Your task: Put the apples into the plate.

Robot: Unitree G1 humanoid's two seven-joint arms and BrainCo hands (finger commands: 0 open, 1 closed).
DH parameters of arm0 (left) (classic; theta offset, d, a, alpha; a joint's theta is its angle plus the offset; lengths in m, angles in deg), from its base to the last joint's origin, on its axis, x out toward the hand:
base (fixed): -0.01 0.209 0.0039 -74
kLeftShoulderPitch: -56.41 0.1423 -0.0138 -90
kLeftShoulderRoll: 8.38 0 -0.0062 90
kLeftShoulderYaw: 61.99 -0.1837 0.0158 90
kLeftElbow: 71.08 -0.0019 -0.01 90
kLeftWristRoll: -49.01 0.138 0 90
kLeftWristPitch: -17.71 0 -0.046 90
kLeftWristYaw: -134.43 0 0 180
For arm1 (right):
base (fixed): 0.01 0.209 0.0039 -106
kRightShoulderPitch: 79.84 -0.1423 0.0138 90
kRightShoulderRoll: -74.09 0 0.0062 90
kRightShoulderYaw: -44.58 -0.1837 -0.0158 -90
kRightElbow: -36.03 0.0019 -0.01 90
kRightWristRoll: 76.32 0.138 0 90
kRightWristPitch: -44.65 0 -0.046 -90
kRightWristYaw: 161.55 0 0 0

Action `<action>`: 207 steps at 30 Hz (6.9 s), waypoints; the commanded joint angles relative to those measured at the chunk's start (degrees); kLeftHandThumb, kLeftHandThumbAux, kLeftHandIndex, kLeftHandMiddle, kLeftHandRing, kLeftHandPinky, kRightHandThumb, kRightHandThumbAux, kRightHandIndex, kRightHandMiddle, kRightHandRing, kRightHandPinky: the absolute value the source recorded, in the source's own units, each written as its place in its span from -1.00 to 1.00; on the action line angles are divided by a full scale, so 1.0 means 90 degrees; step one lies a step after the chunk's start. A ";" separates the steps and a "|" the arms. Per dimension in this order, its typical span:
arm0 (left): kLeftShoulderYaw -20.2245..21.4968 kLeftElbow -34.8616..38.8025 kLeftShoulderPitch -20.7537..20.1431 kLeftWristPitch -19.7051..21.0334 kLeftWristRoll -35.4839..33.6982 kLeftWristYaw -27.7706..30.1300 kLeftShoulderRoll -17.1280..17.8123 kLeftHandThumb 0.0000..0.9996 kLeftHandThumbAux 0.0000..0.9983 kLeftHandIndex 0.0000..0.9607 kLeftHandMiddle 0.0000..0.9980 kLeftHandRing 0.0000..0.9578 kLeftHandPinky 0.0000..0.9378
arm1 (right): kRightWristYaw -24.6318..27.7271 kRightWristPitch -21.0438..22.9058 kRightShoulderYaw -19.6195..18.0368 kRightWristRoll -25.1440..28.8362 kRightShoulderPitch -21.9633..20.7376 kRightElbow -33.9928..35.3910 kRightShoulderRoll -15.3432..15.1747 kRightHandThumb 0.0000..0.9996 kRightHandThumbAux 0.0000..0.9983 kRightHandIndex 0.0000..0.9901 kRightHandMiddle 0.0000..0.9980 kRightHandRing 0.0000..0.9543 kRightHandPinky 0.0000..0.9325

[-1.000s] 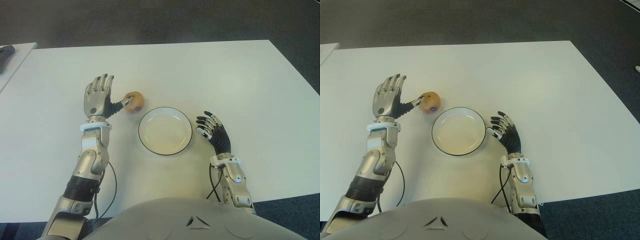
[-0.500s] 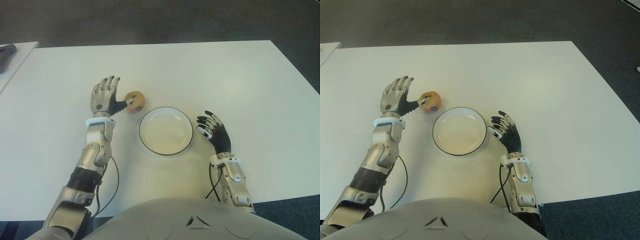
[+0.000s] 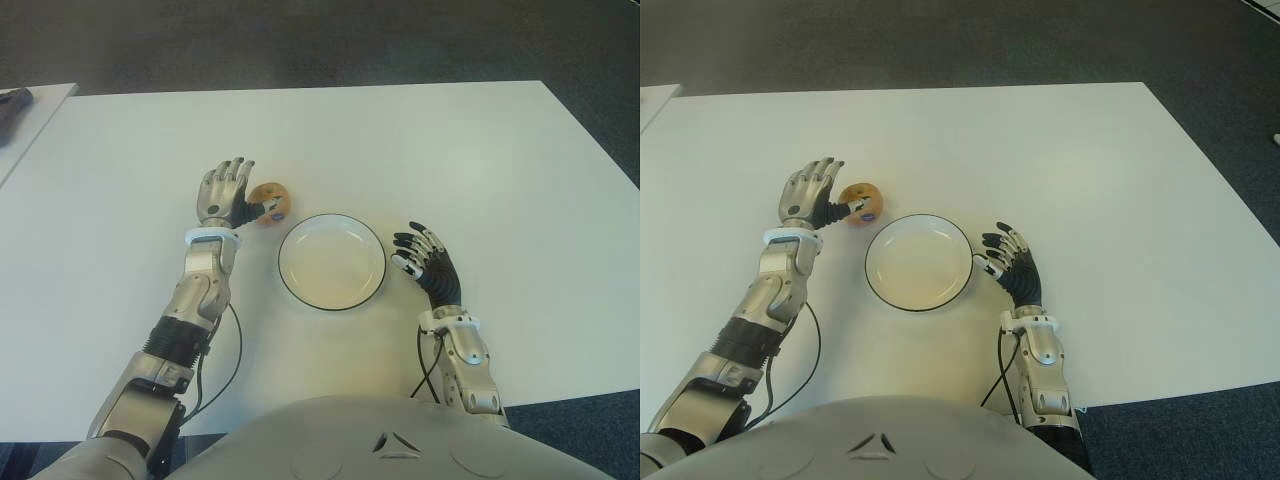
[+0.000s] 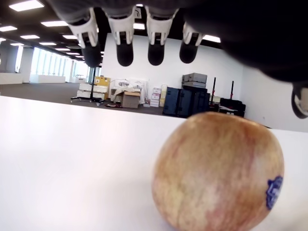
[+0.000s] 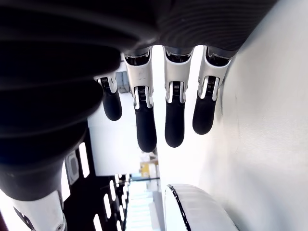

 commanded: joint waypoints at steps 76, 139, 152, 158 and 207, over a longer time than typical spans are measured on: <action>-0.1049 -0.5090 -0.1293 -0.1398 -0.1417 -0.3241 -0.0920 0.47 0.39 -0.08 0.50 0.57 0.50 | -0.0038 -0.0068 -0.0058 0.0006 0.0291 -0.0386 0.0096 0.04 0.49 -0.67 -0.32 -0.41 -0.46; -0.0381 -0.1451 -0.0846 -0.1502 -0.1832 -0.2853 0.0099 0.84 0.38 -0.05 0.68 0.68 0.10 | -0.0034 0.0104 -0.0123 0.0059 0.0207 -0.0425 0.0022 0.01 0.49 -0.66 -0.32 -0.40 -0.41; -0.0424 -0.1023 -0.0737 -0.1508 -0.1525 -0.2588 0.0169 1.00 0.37 -0.04 0.69 0.71 -0.07 | -0.0069 0.0000 -0.0123 0.0016 0.0168 -0.0509 0.0032 0.04 0.50 -0.65 -0.29 -0.39 -0.45; -0.0519 -0.0588 -0.0491 -0.1391 -0.1585 -0.2023 -0.0010 1.00 0.37 -0.04 0.72 0.74 -0.07 | -0.0069 0.0014 -0.0122 -0.0004 0.0172 -0.0498 0.0012 0.00 0.51 -0.65 -0.29 -0.39 -0.43; -0.1733 0.0717 0.1475 -0.1684 -0.0650 -0.0690 -0.0365 0.51 0.39 -0.08 0.79 0.82 0.81 | 0.0004 -0.0015 -0.0029 0.0011 0.0261 -0.0403 0.0079 -0.04 0.44 -0.66 -0.34 -0.42 -0.45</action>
